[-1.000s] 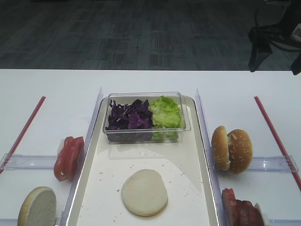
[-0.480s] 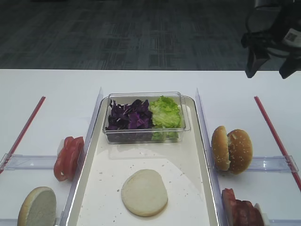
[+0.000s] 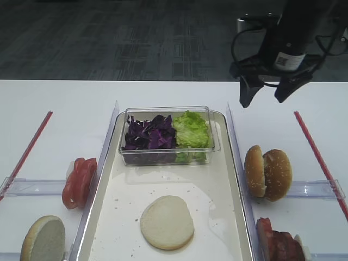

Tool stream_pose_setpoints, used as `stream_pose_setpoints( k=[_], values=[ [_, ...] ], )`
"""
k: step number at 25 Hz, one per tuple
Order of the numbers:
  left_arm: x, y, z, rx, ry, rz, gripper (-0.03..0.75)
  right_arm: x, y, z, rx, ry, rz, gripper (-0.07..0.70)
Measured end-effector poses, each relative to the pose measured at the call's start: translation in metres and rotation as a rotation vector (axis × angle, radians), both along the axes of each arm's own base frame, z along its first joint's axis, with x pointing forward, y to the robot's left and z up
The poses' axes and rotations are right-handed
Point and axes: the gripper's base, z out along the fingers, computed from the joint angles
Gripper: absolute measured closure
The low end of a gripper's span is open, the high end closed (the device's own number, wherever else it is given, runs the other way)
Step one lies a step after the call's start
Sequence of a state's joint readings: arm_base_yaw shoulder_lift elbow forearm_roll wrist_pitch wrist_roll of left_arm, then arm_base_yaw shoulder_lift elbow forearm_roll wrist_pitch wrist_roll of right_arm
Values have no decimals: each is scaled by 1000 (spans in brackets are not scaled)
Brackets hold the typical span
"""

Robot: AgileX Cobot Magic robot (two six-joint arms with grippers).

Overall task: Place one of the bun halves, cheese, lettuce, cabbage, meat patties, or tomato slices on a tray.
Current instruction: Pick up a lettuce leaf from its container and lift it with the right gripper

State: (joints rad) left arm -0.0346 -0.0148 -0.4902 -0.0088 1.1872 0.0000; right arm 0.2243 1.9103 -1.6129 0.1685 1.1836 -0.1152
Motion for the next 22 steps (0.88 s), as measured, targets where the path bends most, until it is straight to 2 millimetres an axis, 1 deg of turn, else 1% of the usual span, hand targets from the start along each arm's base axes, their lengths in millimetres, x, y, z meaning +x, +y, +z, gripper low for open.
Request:
stream_pose_setpoints(
  k=[3, 7, 12, 17, 22],
  values=[
    [0, 0, 0, 0, 0, 0, 151, 7, 19, -1, 3, -13, 42, 57],
    [0, 0, 0, 0, 0, 0, 151, 17, 44, -4, 6, -17, 97, 20],
    [0, 0, 0, 0, 0, 0, 151, 28, 72, -9, 11, -33, 151, 5],
    [0, 0, 0, 0, 0, 0, 151, 37, 94, -17, 10, -49, 191, -9],
    [0, 0, 0, 0, 0, 0, 151, 37, 110, -30, 1, -38, 223, -11]
  ],
)
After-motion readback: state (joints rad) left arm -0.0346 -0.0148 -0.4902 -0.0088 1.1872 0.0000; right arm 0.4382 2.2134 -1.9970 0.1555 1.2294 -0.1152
